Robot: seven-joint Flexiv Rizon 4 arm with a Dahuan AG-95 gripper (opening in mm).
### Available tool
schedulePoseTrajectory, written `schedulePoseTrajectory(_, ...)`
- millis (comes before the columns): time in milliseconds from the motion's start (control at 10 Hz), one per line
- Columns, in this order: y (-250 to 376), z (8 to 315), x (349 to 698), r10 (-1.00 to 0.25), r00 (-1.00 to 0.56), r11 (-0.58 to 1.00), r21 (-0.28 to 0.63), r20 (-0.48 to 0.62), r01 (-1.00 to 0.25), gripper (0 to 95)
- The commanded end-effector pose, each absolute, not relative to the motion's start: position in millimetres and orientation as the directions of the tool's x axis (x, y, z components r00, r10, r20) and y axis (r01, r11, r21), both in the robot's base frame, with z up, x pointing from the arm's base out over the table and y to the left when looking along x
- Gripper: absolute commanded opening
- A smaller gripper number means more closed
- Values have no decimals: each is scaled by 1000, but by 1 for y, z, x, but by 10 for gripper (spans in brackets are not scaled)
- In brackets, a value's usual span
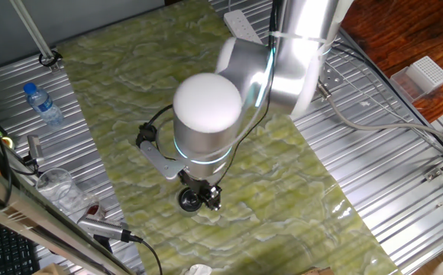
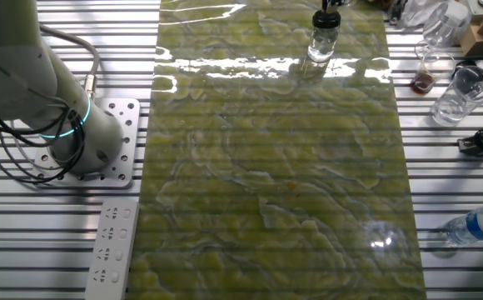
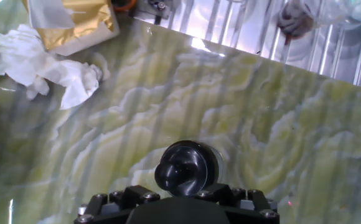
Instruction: Screw the lid onto the jar
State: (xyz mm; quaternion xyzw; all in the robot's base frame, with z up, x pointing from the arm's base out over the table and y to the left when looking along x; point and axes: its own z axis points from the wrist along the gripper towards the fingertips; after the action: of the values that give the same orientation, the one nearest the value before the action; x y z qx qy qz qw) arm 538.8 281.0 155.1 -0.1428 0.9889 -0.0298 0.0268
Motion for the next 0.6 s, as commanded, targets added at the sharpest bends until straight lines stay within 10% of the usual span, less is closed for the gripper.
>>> schedulePoseTrajectory(100, 283, 152, 537, -292, -955, 953, -99, -60, -285, 760)
schedulePoseTrajectory(200, 284, 149, 537, -293, -954, 952, -118, -68, -284, 760)
schedulePoseTrajectory(300, 284, 145, 538, -298, -952, 949, -126, -68, -288, 570)
schedulePoseTrajectory(600, 286, 144, 541, -313, -947, 940, -166, -73, -298, 570)
